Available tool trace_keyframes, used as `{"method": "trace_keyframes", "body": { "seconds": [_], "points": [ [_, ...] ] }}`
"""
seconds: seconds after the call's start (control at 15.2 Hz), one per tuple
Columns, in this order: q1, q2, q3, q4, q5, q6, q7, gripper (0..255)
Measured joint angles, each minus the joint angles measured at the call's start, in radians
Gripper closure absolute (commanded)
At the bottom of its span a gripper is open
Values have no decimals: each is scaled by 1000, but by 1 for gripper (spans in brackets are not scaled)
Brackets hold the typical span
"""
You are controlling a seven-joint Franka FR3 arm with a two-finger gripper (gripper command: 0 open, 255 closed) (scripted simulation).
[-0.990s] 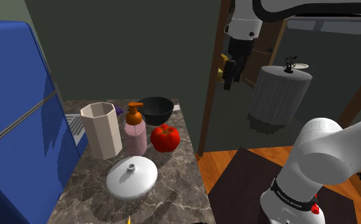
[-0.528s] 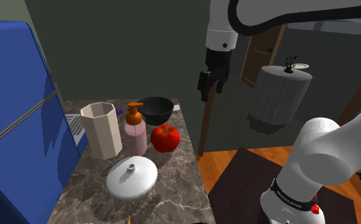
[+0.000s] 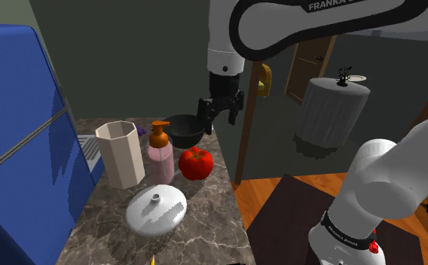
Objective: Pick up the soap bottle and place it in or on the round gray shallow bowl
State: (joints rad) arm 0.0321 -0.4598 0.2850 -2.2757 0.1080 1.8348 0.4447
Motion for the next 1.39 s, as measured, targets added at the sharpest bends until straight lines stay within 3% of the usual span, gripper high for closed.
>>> {"method": "trace_keyframes", "body": {
  "seconds": [0.46, 0.86, 1.39],
  "points": [
    [-4, 233, 113, 155, -21, 84, 225, 0],
    [13, 467, 181, 351, -105, 114, 426, 0],
    [21, 527, 187, 317, -133, 202, 463, 0]
  ]
}}
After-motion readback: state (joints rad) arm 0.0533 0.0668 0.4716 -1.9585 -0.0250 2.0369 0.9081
